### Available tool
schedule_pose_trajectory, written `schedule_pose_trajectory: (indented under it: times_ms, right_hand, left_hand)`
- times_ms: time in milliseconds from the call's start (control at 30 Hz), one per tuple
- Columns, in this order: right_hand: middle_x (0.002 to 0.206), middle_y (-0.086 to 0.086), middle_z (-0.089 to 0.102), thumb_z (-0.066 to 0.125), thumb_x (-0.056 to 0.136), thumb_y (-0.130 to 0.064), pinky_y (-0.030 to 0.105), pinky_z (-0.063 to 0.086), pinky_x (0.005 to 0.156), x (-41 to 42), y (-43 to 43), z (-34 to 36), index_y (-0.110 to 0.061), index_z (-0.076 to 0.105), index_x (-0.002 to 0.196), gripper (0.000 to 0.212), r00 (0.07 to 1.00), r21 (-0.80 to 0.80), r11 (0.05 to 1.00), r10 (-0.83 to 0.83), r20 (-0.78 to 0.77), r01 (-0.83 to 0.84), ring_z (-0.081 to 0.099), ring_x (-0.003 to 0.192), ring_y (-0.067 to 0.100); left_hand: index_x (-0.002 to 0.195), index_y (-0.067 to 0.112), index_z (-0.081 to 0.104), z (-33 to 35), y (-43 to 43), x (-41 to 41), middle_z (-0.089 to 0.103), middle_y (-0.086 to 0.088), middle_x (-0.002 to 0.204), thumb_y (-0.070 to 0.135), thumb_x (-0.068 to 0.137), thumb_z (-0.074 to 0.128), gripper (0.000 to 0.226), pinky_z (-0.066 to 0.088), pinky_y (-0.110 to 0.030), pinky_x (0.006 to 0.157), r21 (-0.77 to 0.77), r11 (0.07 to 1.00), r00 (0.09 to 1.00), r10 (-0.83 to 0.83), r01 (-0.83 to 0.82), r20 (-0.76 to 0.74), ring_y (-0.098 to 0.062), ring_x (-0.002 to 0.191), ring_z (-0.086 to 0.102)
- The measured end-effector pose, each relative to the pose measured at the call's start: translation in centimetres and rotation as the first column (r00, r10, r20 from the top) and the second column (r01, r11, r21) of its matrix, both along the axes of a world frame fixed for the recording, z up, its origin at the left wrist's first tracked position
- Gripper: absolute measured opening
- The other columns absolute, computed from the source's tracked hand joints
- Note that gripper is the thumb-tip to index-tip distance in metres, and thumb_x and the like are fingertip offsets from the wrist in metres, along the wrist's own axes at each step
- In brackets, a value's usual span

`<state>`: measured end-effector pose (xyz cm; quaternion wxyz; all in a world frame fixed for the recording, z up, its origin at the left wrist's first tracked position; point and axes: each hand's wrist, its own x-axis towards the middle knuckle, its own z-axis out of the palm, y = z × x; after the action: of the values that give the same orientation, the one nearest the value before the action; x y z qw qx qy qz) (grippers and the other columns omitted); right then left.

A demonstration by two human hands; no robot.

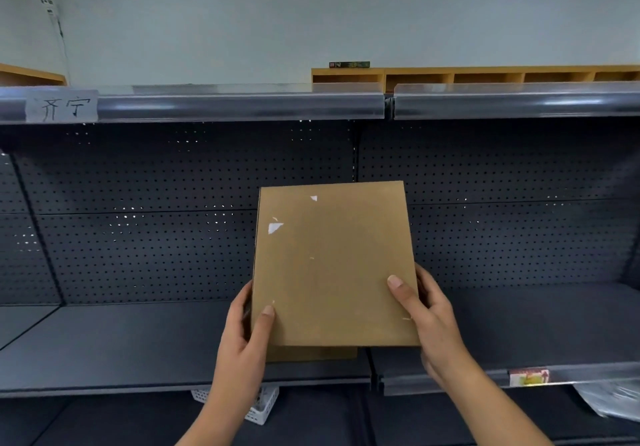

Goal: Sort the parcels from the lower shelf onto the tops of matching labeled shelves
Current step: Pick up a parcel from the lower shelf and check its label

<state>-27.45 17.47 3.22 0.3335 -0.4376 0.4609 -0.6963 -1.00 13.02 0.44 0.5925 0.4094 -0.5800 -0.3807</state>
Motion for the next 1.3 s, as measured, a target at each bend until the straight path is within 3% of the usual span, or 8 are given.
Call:
schedule_pose_trajectory:
  times_ms: [133, 267, 600, 700, 833, 900, 1100, 1300]
  right_hand:
    - [0.119, -0.016, 0.08, 0.081, 0.081, -0.039, 0.019, 0.061, 0.081, 0.4, 0.1, 0.2, -0.031, 0.066, 0.135, 0.056, 0.995, -0.037, 0.995, -0.091, -0.035, 0.09, 0.076, 0.109, 0.005]
    - [0.128, -0.016, 0.072, 0.082, 0.083, -0.045, 0.027, 0.06, 0.089, 1.6, 0.2, 0.7, -0.032, 0.056, 0.147, 0.071, 0.975, -0.079, 0.979, -0.196, -0.102, 0.188, 0.07, 0.109, -0.007]
    - [0.144, -0.017, 0.058, 0.075, 0.081, -0.067, 0.032, 0.051, 0.105, 4.6, 1.9, 1.7, -0.041, 0.048, 0.15, 0.079, 0.948, -0.16, 0.96, -0.26, -0.186, 0.232, 0.058, 0.13, 0.0]
    - [0.144, -0.025, 0.055, 0.055, 0.095, -0.058, 0.024, 0.047, 0.109, 7.0, 2.4, 1.5, -0.043, 0.054, 0.145, 0.052, 0.969, -0.197, 0.97, -0.175, -0.172, 0.14, 0.053, 0.132, -0.01]
    - [0.137, -0.02, 0.067, 0.06, 0.101, -0.041, 0.023, 0.053, 0.103, 7.1, 2.4, 1.7, -0.034, 0.058, 0.145, 0.045, 0.979, -0.258, 0.963, -0.124, -0.161, 0.08, 0.062, 0.131, 0.0]
    - [0.138, -0.019, 0.067, 0.068, 0.092, -0.04, 0.025, 0.055, 0.103, 6.3, 2.0, 1.8, -0.035, 0.057, 0.145, 0.054, 0.977, -0.266, 0.962, -0.111, -0.181, 0.06, 0.062, 0.132, 0.003]
    - [0.158, -0.005, 0.059, 0.073, 0.093, -0.043, 0.053, 0.042, 0.121, 5.5, 1.2, 0.5, -0.035, 0.066, 0.144, 0.052, 0.986, -0.211, 0.963, 0.161, -0.038, -0.166, 0.052, 0.148, 0.018]
    - [0.163, -0.005, 0.052, 0.064, 0.097, -0.046, 0.059, 0.026, 0.128, 6.2, 1.9, -0.2, -0.029, 0.063, 0.147, 0.053, 0.964, -0.282, 0.925, 0.267, 0.01, -0.253, 0.042, 0.155, 0.018]
  left_hand:
    - [0.163, 0.025, 0.035, -0.2, 1.2, -0.5, 0.017, 0.008, 0.175, 0.001, 0.104, 0.059, 0.068, 0.028, -0.042, 0.129, -0.243, 0.961, 0.967, 0.18, -0.135, 0.178, -0.007, 0.159, 0.027]
    - [0.159, 0.031, 0.046, 0.9, 2.9, -2.5, 0.009, 0.006, 0.179, 0.02, 0.099, 0.059, 0.062, 0.032, -0.048, 0.127, -0.462, 0.886, 0.917, 0.147, 0.044, 0.37, -0.015, 0.165, 0.016]
    - [0.155, 0.07, -0.021, 3.8, 3.4, -5.4, -0.046, 0.023, 0.166, 0.093, 0.087, 0.026, 0.085, 0.001, -0.058, 0.134, -0.066, 0.989, 0.804, -0.07, 0.135, 0.591, -0.016, 0.16, -0.034]
    - [0.157, 0.061, -0.027, 3.8, 4.6, -6.7, -0.035, 0.025, 0.172, 0.098, 0.08, 0.036, 0.106, 0.003, -0.052, 0.135, -0.163, 0.955, 0.874, -0.15, 0.25, 0.461, -0.009, 0.162, -0.029]
    - [0.161, 0.062, -0.008, 4.2, 3.8, -6.2, 0.039, 0.044, 0.158, 0.071, 0.072, 0.084, 0.128, 0.048, -0.027, 0.117, -0.146, 0.935, 0.945, -0.313, 0.324, 0.09, 0.008, 0.147, 0.045]
    - [0.163, 0.054, 0.007, 3.8, 3.4, -6.1, 0.051, 0.05, 0.142, 0.048, 0.075, 0.091, 0.122, 0.052, -0.016, 0.104, -0.163, 0.936, 0.95, -0.306, 0.313, 0.067, 0.012, 0.135, 0.055]
    - [0.165, 0.055, 0.021, 2.5, 2.8, -5.9, 0.024, 0.016, 0.177, 0.039, 0.088, 0.085, 0.101, 0.033, -0.047, 0.129, -0.257, 0.926, 0.958, -0.244, 0.277, 0.154, -0.011, 0.164, 0.022]
    - [0.162, 0.064, 0.009, 3.8, 2.8, -5.2, 0.004, 0.017, 0.18, 0.076, 0.061, 0.087, 0.129, 0.034, 0.0, 0.111, -0.385, 0.906, 0.901, 0.009, 0.177, 0.434, 0.034, 0.144, 0.011]
